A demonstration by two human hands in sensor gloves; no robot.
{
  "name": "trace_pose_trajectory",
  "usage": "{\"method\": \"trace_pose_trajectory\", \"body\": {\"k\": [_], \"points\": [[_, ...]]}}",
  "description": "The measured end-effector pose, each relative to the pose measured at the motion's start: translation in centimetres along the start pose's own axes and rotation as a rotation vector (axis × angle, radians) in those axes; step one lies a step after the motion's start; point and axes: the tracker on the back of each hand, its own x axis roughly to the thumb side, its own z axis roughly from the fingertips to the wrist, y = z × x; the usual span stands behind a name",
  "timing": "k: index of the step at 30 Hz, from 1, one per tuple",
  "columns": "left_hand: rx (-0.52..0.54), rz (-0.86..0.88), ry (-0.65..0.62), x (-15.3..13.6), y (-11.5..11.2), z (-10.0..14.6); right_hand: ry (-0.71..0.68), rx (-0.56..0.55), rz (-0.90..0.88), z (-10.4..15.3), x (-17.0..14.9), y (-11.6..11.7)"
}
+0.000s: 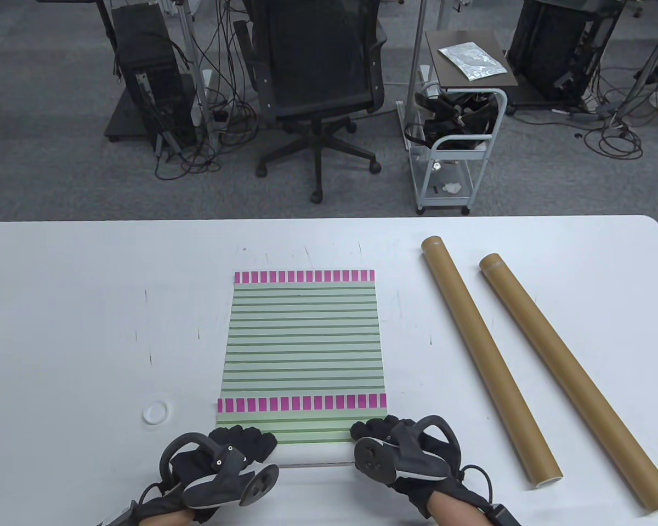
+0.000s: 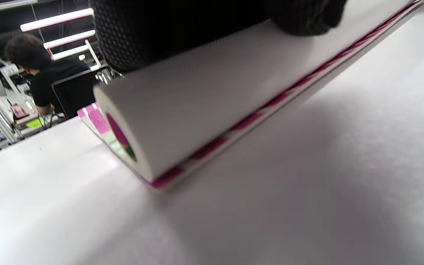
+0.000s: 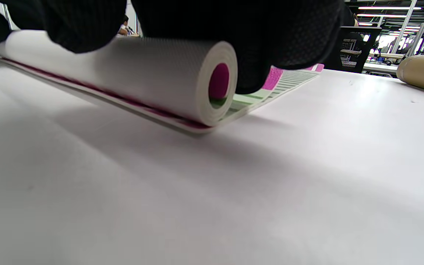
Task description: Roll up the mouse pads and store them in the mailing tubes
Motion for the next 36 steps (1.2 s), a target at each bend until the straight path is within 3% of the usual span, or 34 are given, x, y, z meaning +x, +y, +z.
{"method": "trace_pose_trajectory", "body": {"k": [3, 11, 16, 22, 29, 31, 36], "points": [[-0.027, 0.018, -0.008, -0.2, -0.3, 0.0, -0.007, -0.012, 0.053, -0.2, 0.2, -0.1], [-0.129, 0.122, -0.090, -0.9, 0.4, 0.3, -0.055, 0.088, -0.064, 0.2, 0.2, -0.2], [-0.104, 0.089, -0.056, -0.8, 0.8, 0.2, -0.031, -0.024, -0.001, 0.7, 0.3, -0.5], [-0.049, 0.038, -0.018, -0.6, 0.6, 0.2, -0.022, 0.027, -0.055, 0.0, 0.0, 0.0], [0.040, -0.041, -0.014, 0.2, 1.0, 0.6, -0.017, -0.040, -0.036, 0.3, 0.1, 0.0], [0.040, -0.071, -0.011, 0.5, 1.1, 0.5, -0.032, -0.101, -0.033, 0.5, 0.2, -0.5], [0.017, 0.003, 0.017, -0.2, 0.9, 0.1, -0.033, -0.072, 0.018, 0.1, 0.5, -0.1]]}}
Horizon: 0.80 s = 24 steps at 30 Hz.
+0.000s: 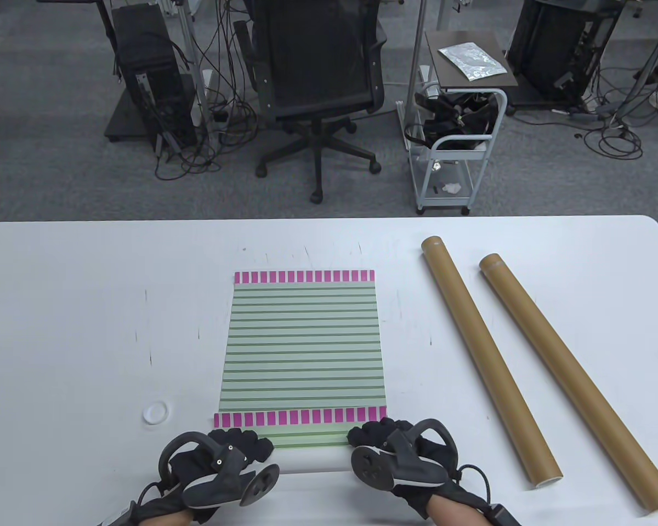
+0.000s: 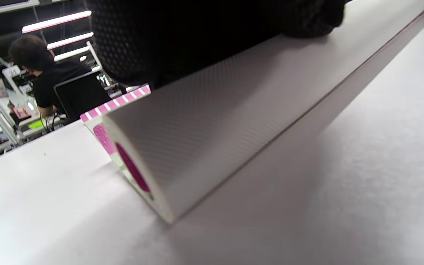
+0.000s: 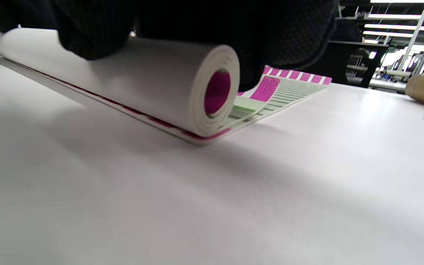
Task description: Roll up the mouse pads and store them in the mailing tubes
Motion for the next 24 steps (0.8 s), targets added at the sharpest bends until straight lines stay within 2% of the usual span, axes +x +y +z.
{"method": "trace_pose_trajectory", "body": {"k": [2, 5, 8, 10, 13, 18, 21, 24], "points": [[0.024, 0.000, 0.027, -0.1, -0.2, 0.0, 0.006, 0.010, -0.026, -0.2, 0.0, 0.1], [0.139, -0.088, 0.067, 0.1, 0.5, 0.5, 0.019, 0.014, -0.034, -0.3, 0.0, 0.3], [0.091, -0.046, 0.031, 0.8, 0.3, 0.2, 0.035, 0.023, -0.044, -0.5, -0.2, 0.6], [0.072, -0.119, 0.040, 0.7, 0.2, 0.0, 0.045, 0.031, -0.055, -0.5, -0.3, 0.8], [0.048, -0.010, 0.048, 0.1, -0.2, -0.2, 0.044, 0.014, -0.027, -0.2, -0.5, 0.6], [0.003, 0.049, 0.044, -0.3, -0.5, -0.5, 0.043, 0.028, 0.017, -0.4, -0.4, 0.8], [-0.005, 0.008, 0.021, -0.3, -0.5, -0.3, 0.018, 0.056, -0.012, -0.5, -0.5, 0.6], [-0.013, 0.050, -0.007, -0.9, -0.3, 0.2, -0.005, 0.074, -0.064, -0.2, -0.4, 0.6]]}}
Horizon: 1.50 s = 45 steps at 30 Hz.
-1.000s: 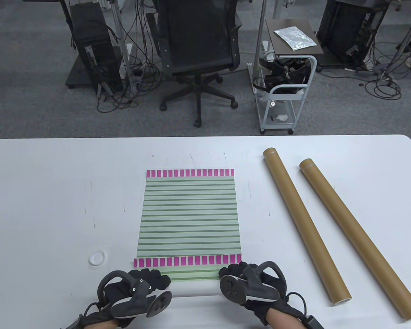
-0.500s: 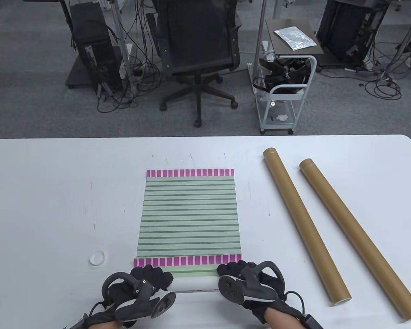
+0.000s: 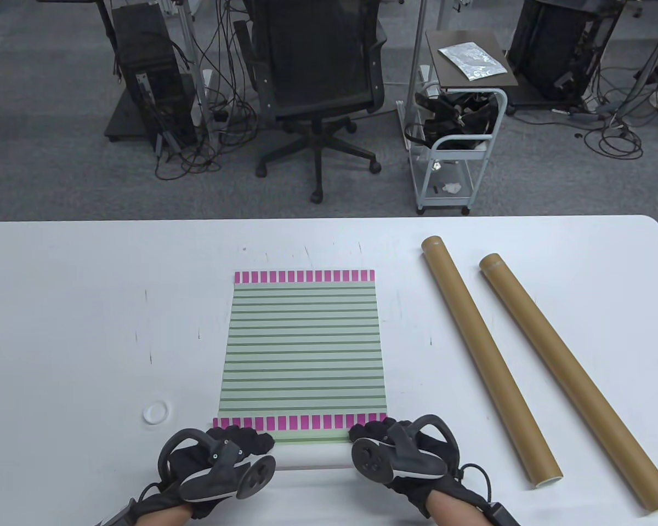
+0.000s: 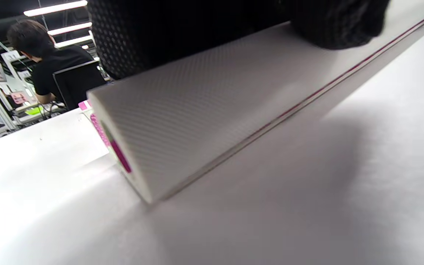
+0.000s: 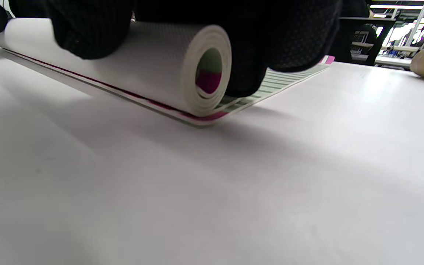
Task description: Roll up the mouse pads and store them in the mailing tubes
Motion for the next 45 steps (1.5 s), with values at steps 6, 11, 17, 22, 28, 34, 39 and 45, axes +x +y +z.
{"method": "trace_pose_trajectory", "body": {"k": [6, 11, 17, 22, 28, 34, 39, 45], "points": [[-0.009, -0.029, 0.004, 0.3, -0.2, -0.1, -0.003, -0.024, 0.003, 0.3, 0.0, -0.1], [-0.027, -0.003, 0.006, 0.1, -0.4, -0.2, 0.000, -0.133, 0.015, 0.6, 0.1, -0.7], [0.093, -0.013, 0.019, 0.4, 0.0, 0.3, 0.018, -0.096, -0.002, 0.0, 0.0, 0.0], [0.090, -0.066, 0.022, 1.0, 0.2, 0.1, 0.037, -0.088, -0.018, -0.1, -0.2, 0.2], [0.009, 0.022, 0.047, 0.0, -0.7, -0.5, 0.052, -0.067, -0.043, -0.4, -0.6, 0.5], [-0.042, 0.090, 0.011, -0.5, -0.6, -0.4, 0.017, -0.030, -0.081, -0.2, -0.5, 0.3], [-0.050, 0.142, 0.016, -1.0, -0.8, -0.4, 0.004, -0.028, -0.071, 0.2, -0.7, -0.1], [-0.069, 0.147, 0.018, -1.0, -1.1, -0.6, 0.016, -0.076, 0.003, 0.1, -0.4, 0.2]]}}
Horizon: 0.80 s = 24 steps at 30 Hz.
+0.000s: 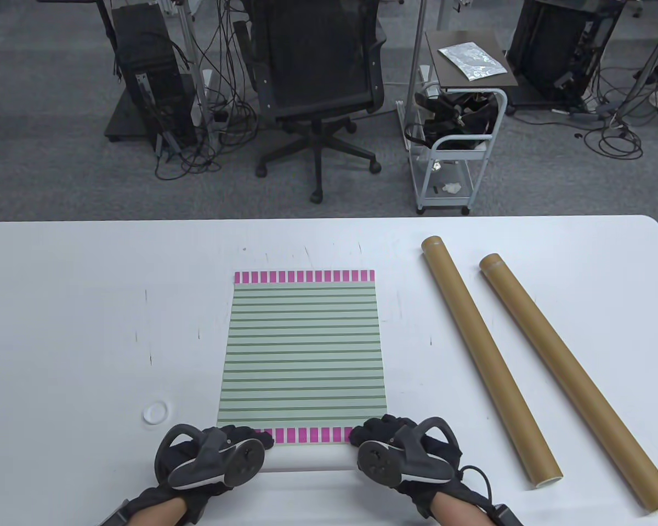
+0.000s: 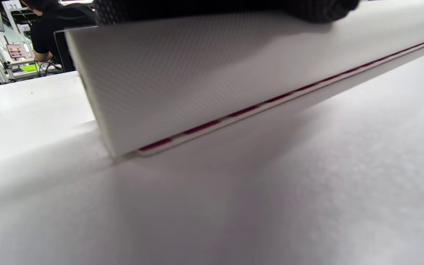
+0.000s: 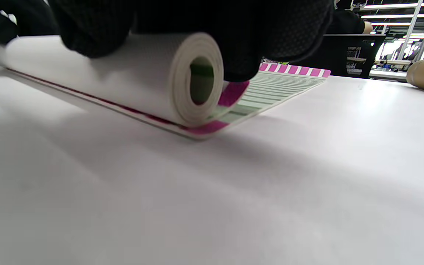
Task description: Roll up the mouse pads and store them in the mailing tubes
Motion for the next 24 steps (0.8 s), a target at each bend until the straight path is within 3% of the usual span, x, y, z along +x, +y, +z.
{"method": "trace_pose_trajectory", "body": {"k": [2, 5, 8, 11, 17, 21, 24], "points": [[0.010, -0.021, -0.008, 0.3, 0.0, 0.1, 0.010, 0.010, -0.045, -0.1, -0.2, 0.0], [0.111, -0.050, -0.064, 1.4, 0.3, 0.8, 0.035, 0.009, -0.066, -0.3, -0.6, 0.1], [0.113, -0.033, -0.132, 2.7, 0.4, 1.1, 0.043, 0.006, -0.076, -0.3, -0.6, 0.2], [0.092, -0.111, -0.135, 3.3, 0.5, 1.1, 0.047, -0.014, -0.019, -0.1, -0.3, 0.1], [0.028, -0.059, -0.101, 3.2, 0.3, 0.4, 0.044, -0.014, 0.145, 0.3, -0.4, -0.3], [-0.014, 0.015, -0.071, 2.4, 0.0, -0.4, 0.069, 0.001, 0.129, 0.2, -0.8, -0.2], [-0.059, 0.120, -0.051, 1.6, -0.3, -0.9, 0.058, -0.059, 0.169, 0.3, -0.3, -0.3]]}}
